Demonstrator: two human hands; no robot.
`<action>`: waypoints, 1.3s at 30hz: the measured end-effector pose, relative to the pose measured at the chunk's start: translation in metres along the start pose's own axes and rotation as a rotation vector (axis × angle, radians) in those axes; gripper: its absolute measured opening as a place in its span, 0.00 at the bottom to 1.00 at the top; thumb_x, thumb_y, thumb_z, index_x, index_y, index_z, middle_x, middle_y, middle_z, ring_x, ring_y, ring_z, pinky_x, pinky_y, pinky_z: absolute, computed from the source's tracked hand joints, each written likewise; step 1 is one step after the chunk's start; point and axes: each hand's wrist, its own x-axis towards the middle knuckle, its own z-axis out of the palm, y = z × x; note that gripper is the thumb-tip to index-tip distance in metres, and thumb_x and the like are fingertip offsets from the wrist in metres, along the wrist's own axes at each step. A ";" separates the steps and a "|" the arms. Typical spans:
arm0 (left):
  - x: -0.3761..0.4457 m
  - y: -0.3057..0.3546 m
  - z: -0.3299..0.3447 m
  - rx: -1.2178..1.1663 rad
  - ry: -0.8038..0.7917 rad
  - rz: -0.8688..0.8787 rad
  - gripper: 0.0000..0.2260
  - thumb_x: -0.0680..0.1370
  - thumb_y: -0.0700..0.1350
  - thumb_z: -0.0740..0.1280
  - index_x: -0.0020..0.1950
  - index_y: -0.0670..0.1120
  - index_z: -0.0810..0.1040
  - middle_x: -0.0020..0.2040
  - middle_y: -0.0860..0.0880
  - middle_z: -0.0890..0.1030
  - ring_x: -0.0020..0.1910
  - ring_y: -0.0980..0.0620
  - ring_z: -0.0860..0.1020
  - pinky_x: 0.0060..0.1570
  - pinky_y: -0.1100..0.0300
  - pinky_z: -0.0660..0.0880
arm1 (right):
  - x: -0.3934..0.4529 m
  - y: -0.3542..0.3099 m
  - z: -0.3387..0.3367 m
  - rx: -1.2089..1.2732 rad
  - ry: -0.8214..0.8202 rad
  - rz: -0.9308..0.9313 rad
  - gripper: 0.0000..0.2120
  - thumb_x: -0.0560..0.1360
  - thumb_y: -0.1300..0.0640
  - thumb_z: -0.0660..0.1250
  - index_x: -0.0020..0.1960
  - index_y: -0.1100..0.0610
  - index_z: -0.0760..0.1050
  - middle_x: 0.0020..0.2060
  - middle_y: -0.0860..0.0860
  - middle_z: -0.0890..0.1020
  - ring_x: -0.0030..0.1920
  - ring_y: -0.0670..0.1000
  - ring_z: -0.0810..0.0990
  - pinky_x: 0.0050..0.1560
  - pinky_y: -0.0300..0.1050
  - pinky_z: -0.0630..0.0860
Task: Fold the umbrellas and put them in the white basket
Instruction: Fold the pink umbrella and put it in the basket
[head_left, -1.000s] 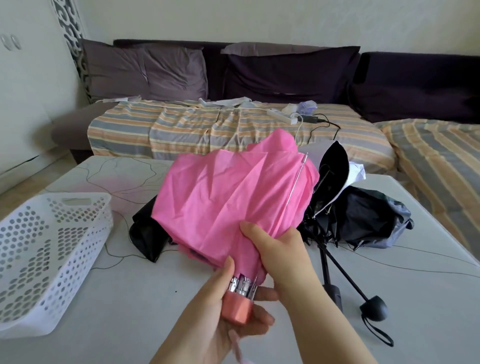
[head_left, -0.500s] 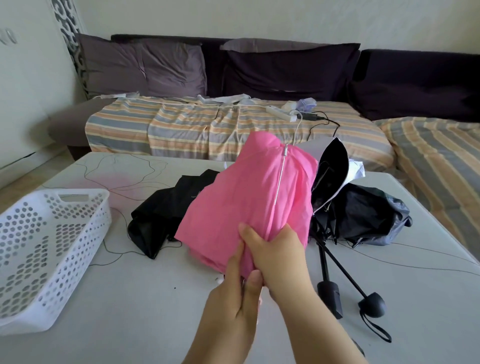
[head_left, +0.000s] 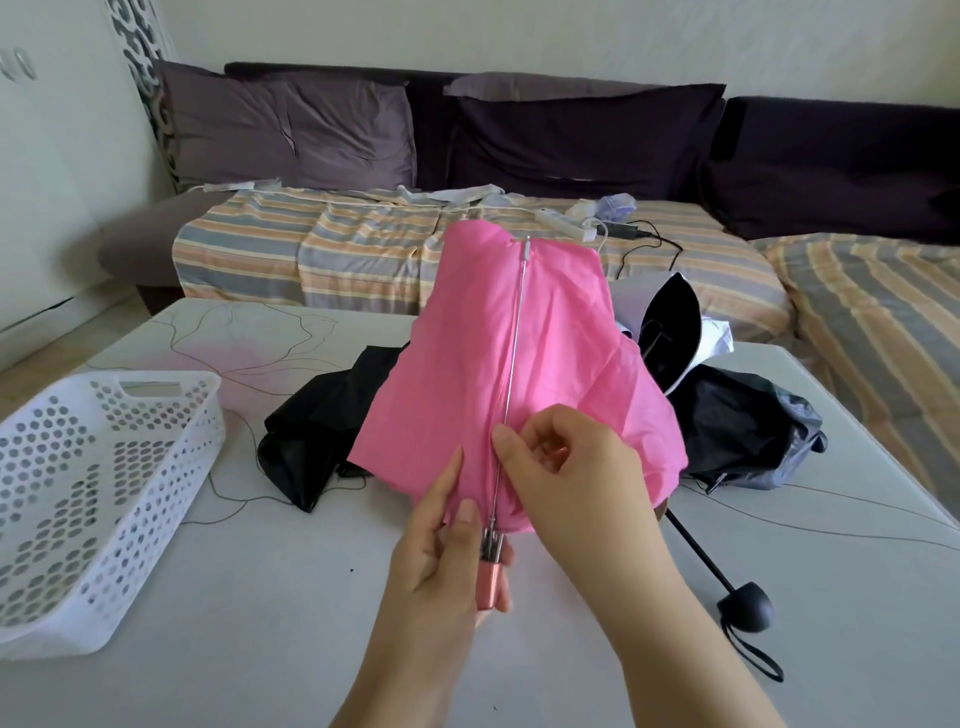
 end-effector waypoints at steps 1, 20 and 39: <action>0.000 -0.001 0.000 0.011 -0.004 0.006 0.17 0.79 0.41 0.58 0.64 0.58 0.73 0.32 0.44 0.78 0.27 0.51 0.73 0.23 0.62 0.70 | 0.000 -0.001 -0.001 -0.035 -0.021 0.009 0.11 0.71 0.53 0.72 0.33 0.53 0.74 0.26 0.48 0.77 0.28 0.43 0.75 0.32 0.35 0.73; 0.003 0.002 0.001 0.098 -0.032 0.055 0.16 0.80 0.43 0.57 0.63 0.59 0.74 0.38 0.41 0.78 0.28 0.55 0.74 0.23 0.64 0.69 | 0.007 0.005 -0.003 0.090 -0.207 -0.046 0.11 0.78 0.60 0.63 0.38 0.63 0.73 0.29 0.61 0.77 0.26 0.48 0.71 0.31 0.46 0.74; -0.008 -0.005 0.005 0.185 -0.076 -0.107 0.19 0.81 0.51 0.54 0.59 0.79 0.60 0.31 0.46 0.80 0.24 0.50 0.74 0.25 0.62 0.68 | 0.005 0.012 0.012 0.256 -0.189 0.379 0.19 0.71 0.57 0.69 0.26 0.55 0.64 0.20 0.48 0.64 0.22 0.50 0.64 0.25 0.41 0.62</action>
